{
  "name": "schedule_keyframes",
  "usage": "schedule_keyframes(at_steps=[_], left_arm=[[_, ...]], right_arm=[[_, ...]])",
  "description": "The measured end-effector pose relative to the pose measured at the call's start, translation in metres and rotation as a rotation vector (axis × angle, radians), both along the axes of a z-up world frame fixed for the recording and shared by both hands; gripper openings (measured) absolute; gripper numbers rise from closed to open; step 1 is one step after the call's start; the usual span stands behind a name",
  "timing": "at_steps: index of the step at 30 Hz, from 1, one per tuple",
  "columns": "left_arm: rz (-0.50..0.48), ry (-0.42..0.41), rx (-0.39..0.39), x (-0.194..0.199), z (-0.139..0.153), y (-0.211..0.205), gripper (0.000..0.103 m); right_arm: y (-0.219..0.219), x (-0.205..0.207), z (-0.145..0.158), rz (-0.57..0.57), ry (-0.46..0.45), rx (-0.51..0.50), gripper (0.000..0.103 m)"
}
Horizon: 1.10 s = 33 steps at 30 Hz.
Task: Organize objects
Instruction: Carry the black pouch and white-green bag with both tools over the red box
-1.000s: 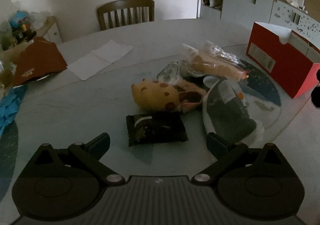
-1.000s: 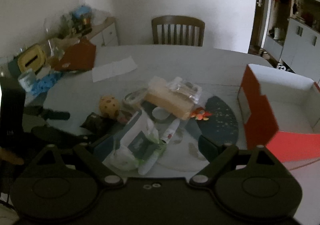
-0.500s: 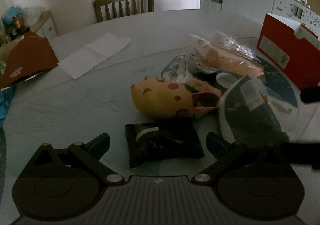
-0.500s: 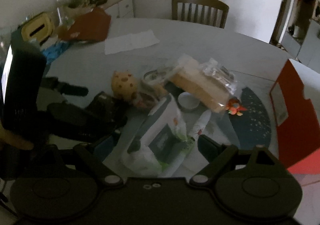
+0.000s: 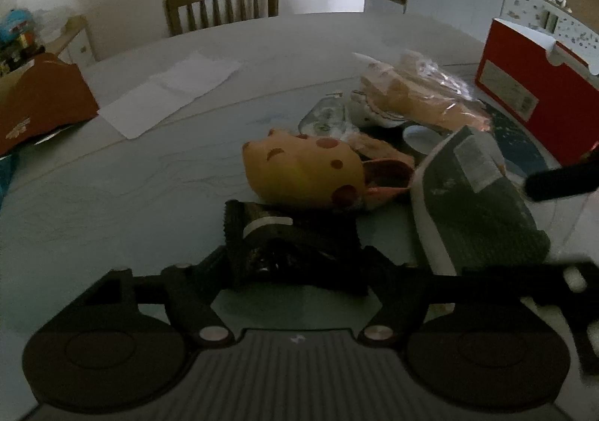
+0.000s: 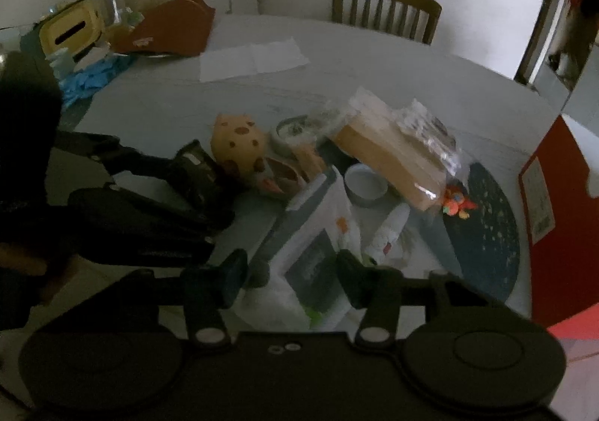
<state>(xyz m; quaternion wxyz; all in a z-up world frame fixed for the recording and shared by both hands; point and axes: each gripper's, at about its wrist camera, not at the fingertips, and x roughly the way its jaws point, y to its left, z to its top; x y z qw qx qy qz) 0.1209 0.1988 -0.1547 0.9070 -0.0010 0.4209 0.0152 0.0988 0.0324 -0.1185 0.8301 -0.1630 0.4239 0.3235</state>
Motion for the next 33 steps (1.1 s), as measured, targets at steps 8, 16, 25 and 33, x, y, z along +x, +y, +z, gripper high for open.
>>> schedule_keyframes(at_steps=[8,16,25,33], left_arm=[[-0.002,-0.013,0.006,-0.006,0.004,-0.003,0.054],[0.032,0.008,-0.051,-0.019,0.012,-0.002,0.051],[0.015,-0.024,-0.126,-0.044,0.051,-0.016,0.051],[-0.014,-0.051,-0.133,-0.039,0.086,-0.053,0.051]], right_arm=[[-0.002,-0.003,0.005,0.014,-0.013,0.018,0.019],[-0.017,-0.006,0.017,0.008,-0.024,0.075,0.012],[-0.056,-0.007,0.051,-0.002,-0.054,0.17,0.012],[-0.11,0.005,0.08,-0.022,-0.072,0.233,0.012]])
